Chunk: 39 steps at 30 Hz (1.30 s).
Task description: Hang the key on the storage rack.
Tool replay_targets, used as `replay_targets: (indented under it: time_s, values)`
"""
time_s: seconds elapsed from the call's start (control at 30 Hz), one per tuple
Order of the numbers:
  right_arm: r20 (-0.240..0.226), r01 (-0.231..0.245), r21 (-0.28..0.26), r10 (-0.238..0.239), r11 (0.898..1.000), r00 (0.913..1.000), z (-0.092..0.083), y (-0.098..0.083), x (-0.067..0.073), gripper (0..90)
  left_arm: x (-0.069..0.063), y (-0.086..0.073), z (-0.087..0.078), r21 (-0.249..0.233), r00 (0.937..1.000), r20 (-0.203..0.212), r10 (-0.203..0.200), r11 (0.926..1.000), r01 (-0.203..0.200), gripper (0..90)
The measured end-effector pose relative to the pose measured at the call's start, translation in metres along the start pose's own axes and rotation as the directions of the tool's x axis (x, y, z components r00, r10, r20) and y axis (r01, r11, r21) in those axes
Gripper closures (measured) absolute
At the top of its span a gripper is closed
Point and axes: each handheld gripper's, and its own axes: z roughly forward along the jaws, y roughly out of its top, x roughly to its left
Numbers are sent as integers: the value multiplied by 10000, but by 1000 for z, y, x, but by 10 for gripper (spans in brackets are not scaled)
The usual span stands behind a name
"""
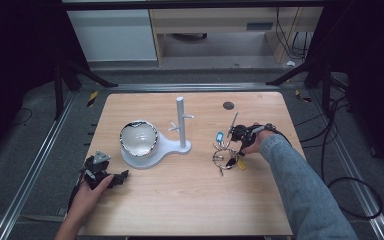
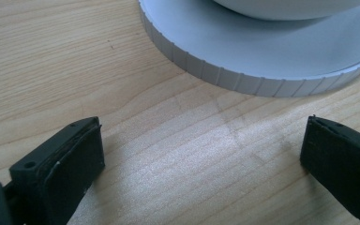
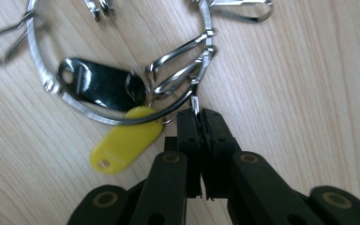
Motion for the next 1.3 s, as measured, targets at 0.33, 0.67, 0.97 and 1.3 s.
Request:
replay_targets:
  time_s: [0.33, 0.67, 0.97, 1.3]
  values:
    - [181, -474, 24, 474, 9989, 9987, 0, -16, -8, 861, 0, 0, 0, 9, 10000, -4, 2, 10000, -2, 0]
    - [-135, -705, 13, 706, 9975, 9974, 4, -9, -10, 883, 0, 0, 0, 2, 10000, -6, 32, 10000, -32, 0]
    - [-57, -634, -578, 631, 9963, 9980, -40, -11, -5, 886, 0, 0, 0, 2, 10000, -2, 29, 10000, -29, 0]
    - [610, -279, -1073, 346, 9938, 9975, -107, 10, 1, 887, 0, 0, 0, -8, 10000, 1, 27, 10000, -27, 0]
